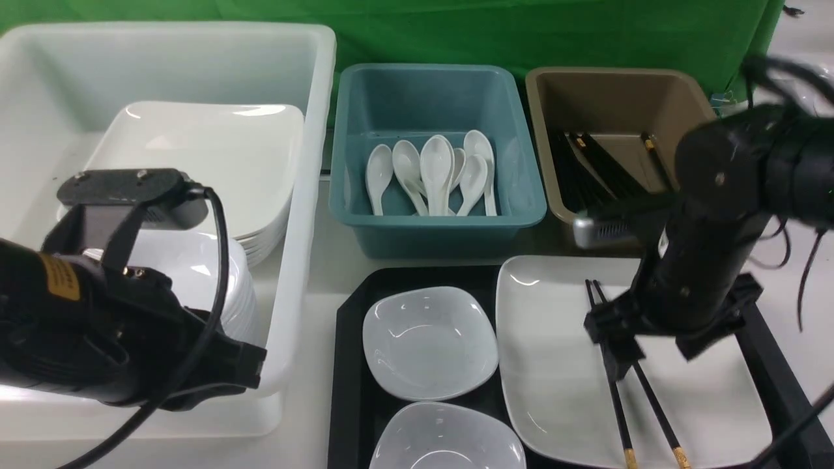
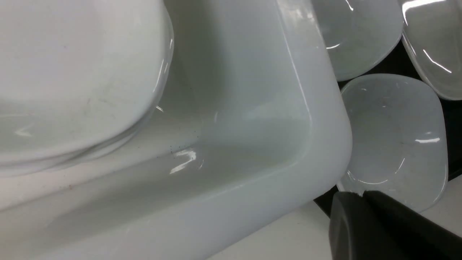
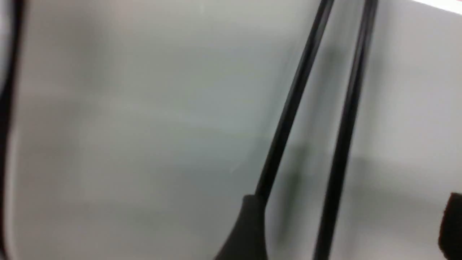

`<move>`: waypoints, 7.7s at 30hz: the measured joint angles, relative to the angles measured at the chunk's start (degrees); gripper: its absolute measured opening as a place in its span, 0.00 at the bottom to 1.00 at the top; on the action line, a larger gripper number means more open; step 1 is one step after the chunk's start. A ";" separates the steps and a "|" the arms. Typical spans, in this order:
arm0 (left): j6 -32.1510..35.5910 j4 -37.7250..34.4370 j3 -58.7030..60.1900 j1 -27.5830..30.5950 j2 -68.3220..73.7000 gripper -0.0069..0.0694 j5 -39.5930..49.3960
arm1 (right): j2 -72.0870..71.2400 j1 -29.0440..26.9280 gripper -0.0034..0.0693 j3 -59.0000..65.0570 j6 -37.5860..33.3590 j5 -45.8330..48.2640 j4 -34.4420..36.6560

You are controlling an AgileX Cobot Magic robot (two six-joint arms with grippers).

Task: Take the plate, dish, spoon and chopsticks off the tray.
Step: Use the right arm to grab a pair of chopsticks from the plate, then use the right arm to put the chopsticks into the small storage box on the right, then use the left arm to grab a small plate from the dinner plate, then use the left arm to put the small plate into the large storage box on the left, then use the left arm to grab a small plate from the dinner plate, then use the left arm to put the small plate into the large storage box on the left

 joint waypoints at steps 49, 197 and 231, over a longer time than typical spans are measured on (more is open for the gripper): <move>-0.06 0.99 -8.06 -16.66 16.71 0.09 4.67 | 20.53 -14.08 0.51 -53.84 -9.32 8.92 3.03; 12.82 9.52 -42.36 -7.05 59.92 0.83 -0.36 | -35.88 -14.08 0.31 -13.36 -13.11 16.02 3.03; 13.27 -2.44 -44.05 -2.80 38.94 0.12 14.27 | -35.88 -14.08 0.34 -13.29 -13.22 16.02 3.70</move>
